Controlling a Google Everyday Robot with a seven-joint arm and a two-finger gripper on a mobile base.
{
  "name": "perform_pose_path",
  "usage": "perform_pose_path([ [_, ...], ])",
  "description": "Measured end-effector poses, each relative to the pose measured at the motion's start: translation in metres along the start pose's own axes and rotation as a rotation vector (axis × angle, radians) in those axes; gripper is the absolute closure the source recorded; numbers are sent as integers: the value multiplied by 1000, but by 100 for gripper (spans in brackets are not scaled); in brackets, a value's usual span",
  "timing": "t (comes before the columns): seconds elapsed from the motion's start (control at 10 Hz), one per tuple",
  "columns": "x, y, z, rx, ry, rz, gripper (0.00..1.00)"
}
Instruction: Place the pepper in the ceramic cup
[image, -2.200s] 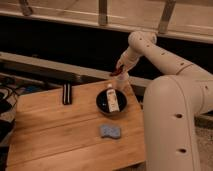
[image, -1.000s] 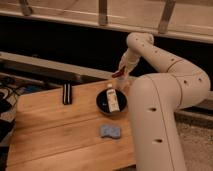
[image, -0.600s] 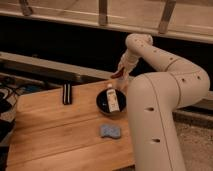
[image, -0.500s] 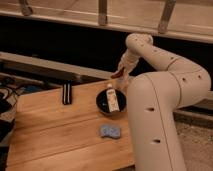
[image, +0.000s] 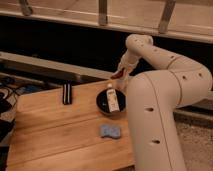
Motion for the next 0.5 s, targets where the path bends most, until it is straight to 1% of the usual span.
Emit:
perform_pose_path([
  [0.2, 5, 4, 0, 0, 3, -10, 89],
  [0.4, 6, 4, -4, -20, 6, -28, 89],
  [0.5, 8, 9, -3, -25, 5, -34, 89],
])
